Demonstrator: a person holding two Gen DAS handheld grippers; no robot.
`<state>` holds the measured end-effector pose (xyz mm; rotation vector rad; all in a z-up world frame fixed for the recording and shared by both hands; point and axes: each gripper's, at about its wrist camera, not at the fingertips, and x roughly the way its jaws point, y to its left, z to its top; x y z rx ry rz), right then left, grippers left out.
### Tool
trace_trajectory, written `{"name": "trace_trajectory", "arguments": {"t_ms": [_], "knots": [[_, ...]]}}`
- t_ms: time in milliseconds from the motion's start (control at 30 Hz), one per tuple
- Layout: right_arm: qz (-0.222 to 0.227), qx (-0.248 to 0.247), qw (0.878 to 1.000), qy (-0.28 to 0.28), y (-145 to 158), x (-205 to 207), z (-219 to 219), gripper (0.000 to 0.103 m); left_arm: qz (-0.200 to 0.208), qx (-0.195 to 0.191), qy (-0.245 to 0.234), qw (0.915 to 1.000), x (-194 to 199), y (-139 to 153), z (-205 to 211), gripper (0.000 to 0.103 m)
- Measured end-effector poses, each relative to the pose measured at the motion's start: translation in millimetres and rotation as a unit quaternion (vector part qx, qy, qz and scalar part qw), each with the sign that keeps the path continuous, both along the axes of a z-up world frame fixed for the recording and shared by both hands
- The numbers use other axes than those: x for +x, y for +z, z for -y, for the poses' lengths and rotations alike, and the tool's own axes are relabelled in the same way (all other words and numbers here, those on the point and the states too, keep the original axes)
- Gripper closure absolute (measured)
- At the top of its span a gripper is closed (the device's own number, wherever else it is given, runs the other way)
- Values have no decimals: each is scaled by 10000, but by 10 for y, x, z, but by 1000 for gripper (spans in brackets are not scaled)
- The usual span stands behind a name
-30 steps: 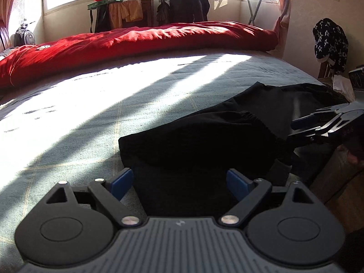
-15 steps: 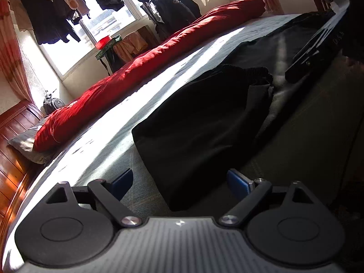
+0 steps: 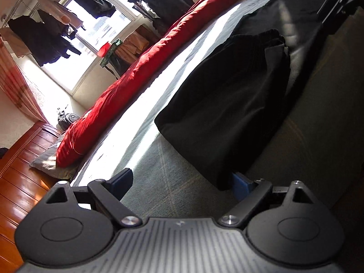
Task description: Fold clothes
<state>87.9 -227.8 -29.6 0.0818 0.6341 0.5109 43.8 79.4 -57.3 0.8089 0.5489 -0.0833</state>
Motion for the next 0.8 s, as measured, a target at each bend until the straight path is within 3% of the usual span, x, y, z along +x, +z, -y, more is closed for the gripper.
{"name": "trace_trajectory", "arguments": {"t_ms": [100,200,267,367,433,567,733,800], "knots": [[-16,3,10000,5,-13,39,-8,0,-77,-240,-41,9997,-69,92,-24,13],[-27,29,10000,2,-17,88,-27,0,-59,-745,-428,9963,-87,232,19,13],[-31,45,10000,7,-20,117,-41,0,-176,-1187,-727,9901,-25,271,53,12],[-23,37,10000,35,-23,136,-52,0,-711,-1834,-993,9754,152,173,54,12],[-22,18,10000,54,-24,145,-45,0,-1175,-2103,-864,9667,241,45,9,12],[-128,-6,9999,76,7,209,13,0,-1499,-2220,-508,9621,229,3,-101,12],[-176,-59,9998,-106,195,469,120,0,-1308,-2629,-359,9552,492,428,-185,11],[-210,15,9994,-282,275,627,189,0,-1204,-2903,-307,9489,703,547,-191,10]]}}
